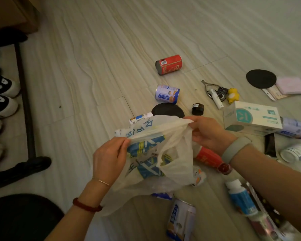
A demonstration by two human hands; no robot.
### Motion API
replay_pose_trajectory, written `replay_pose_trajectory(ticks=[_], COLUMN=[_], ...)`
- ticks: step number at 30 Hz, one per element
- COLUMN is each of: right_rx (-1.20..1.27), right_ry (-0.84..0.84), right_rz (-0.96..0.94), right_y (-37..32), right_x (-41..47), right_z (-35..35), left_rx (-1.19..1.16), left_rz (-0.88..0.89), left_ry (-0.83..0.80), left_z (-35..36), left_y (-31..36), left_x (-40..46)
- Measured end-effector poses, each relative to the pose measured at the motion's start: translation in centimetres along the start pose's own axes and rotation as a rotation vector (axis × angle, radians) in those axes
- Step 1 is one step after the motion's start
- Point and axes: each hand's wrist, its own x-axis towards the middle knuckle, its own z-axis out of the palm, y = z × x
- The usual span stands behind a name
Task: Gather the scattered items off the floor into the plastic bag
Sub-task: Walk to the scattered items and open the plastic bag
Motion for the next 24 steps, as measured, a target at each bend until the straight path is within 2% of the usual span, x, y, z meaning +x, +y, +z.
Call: replay_pose_trajectory(ticks=[2,3,7,9,11,13,15,16,19,22,24], right_rx=[0.175,0.173,-0.117,-0.234,-0.510,-1.032,-1.410,-1.476,-1.488,-1.214,-1.120], right_ry=[-0.102,-0.139,-0.110,-0.152,-0.295,-0.473,-0.512,-0.504,-0.511,-0.586,-0.560], right_rz=[0.082,0.081,-0.106,-0.237,-0.394,-0.595,-0.730,-0.780,-0.881,-0.805,-0.778], right_y=[0.1,0.4,1.8,2.1,3.0,4.0,5.3,5.7,6.1,6.0,6.2], right_x=[-0.4,-0.6,-1.1,-1.0,-1.0,-0.9,-0.4,-0.3,0.7,1.5,2.0], right_z=[0.9,1.4,3.6,4.4,4.9,5.4,5.9,6.4,8.1,10.9,12.9], left_rx=[-0.049,-0.071,-0.134,-0.148,-0.164,-0.153,-0.095,-0.064,0.042,0.272,0.362], left_rz=[-0.155,-0.233,-0.446,-0.515,-0.571,-0.621,-0.653,-0.661,-0.680,-0.701,-0.598], left_ry=[0.011,0.015,-0.005,-0.016,-0.006,0.031,0.057,0.048,-0.021,-0.030,0.039], left_z=[-0.4,-0.5,-1.9,-2.9,-3.8,-4.6,-5.4,-5.8,-6.8,-6.9,-6.8], left_y=[-0.1,-0.3,-2.0,-3.5,-4.9,-6.2,-7.5,-8.1,-9.4,-10.5,-10.9], left_x=[0.1,0.3,1.1,0.9,0.5,0.1,-0.4,-0.8,-1.8,-2.4,-2.7])
